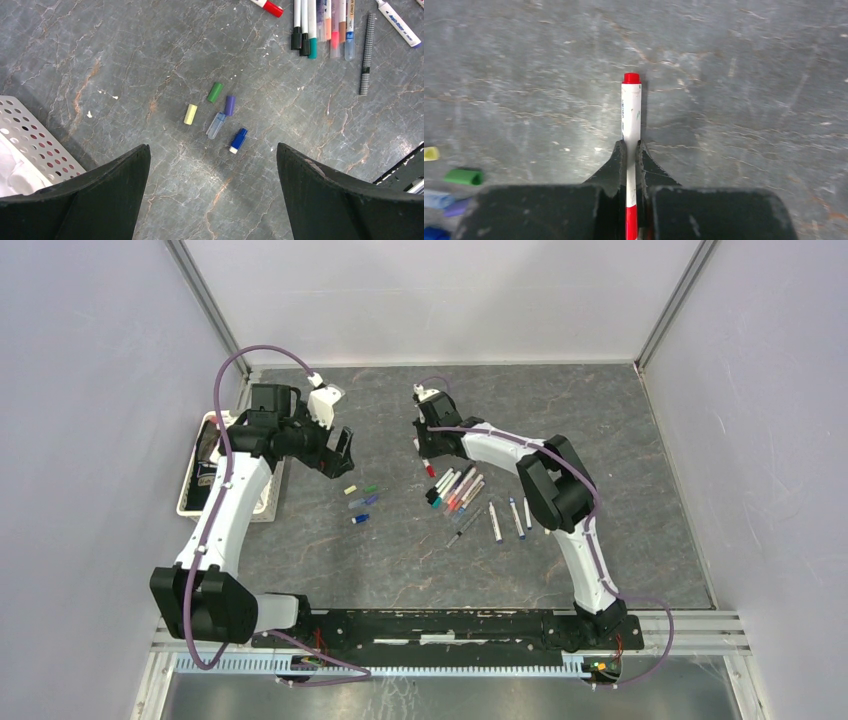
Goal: Open the pen caps
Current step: Pick up the pen from the center of the board.
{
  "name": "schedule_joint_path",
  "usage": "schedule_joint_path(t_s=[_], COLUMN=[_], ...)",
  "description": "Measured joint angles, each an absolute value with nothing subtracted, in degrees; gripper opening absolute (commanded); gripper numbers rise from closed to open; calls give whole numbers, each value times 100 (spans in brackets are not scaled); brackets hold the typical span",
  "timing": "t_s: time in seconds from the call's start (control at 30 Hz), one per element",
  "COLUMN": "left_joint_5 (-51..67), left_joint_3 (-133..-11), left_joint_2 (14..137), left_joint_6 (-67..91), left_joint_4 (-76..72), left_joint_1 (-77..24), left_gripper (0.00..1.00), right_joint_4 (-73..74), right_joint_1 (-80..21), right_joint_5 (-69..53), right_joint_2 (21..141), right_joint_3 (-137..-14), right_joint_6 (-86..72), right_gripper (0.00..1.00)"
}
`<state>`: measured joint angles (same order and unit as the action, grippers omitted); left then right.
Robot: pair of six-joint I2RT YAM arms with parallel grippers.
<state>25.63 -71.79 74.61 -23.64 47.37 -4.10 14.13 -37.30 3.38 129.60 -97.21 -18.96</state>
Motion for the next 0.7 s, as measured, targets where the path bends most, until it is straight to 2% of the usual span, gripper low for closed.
schedule_joint_path(t_s=[0.13, 0.27, 0.57, 0.7], left_joint_5=[2582, 2724, 3870, 4521], left_joint_3=[-7181, -7181, -7179, -7181], left_joint_2=[7450, 7422, 7393, 7393], left_joint_6=[-2359, -2340, -1966, -1787], left_joint_4=[4759, 4766, 4770, 4766], left_joint_1=[-410, -410, -410, -410], left_gripper=[100, 100, 100, 100], right_joint_4=[1127, 320, -2668, -3459], right_joint_1=[-3813, -3863, -4182, -4547], right_joint_5=[-16, -314, 34, 543], right_joint_2=[12938, 12497, 9915, 9463], right_joint_3=[-9712, -9177, -6613, -6158], right_joint_6=[-2300, -2856, -4355, -4727], right_gripper=[0, 0, 0, 0])
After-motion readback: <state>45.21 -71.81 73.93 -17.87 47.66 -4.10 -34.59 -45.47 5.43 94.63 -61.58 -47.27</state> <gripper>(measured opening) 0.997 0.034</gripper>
